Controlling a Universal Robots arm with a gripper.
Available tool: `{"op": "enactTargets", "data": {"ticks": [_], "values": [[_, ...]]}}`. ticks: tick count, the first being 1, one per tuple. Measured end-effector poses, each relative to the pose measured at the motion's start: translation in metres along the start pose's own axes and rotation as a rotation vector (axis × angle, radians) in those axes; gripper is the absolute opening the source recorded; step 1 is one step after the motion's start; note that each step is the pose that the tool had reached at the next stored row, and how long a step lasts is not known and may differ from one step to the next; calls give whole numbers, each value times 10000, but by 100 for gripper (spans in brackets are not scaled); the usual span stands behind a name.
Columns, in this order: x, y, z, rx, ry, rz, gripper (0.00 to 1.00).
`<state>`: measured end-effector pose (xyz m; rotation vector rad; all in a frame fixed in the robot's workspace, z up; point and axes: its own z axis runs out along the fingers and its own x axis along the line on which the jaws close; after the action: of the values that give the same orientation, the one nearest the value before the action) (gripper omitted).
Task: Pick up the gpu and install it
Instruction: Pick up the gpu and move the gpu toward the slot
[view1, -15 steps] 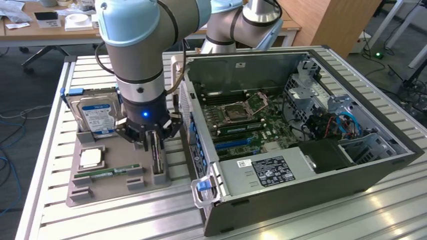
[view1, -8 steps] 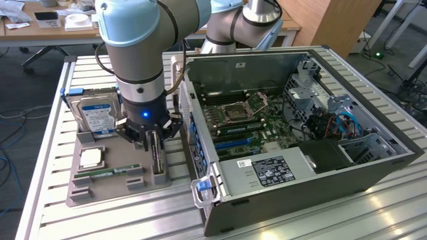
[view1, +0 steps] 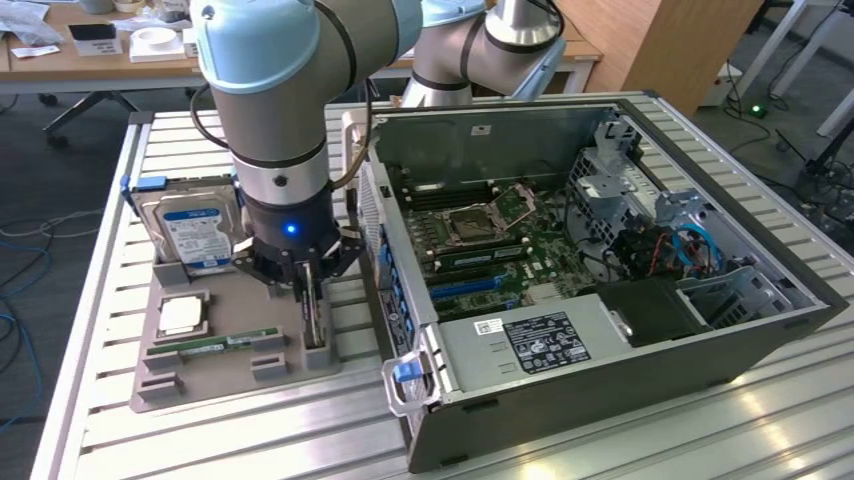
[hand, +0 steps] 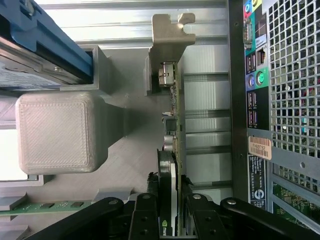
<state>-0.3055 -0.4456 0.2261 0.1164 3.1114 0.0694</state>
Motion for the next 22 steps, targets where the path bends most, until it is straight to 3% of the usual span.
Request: {"op": "enactTargets", "data": {"ticks": [22], "values": [[0, 0, 0, -3, 6, -146, 27]]}}
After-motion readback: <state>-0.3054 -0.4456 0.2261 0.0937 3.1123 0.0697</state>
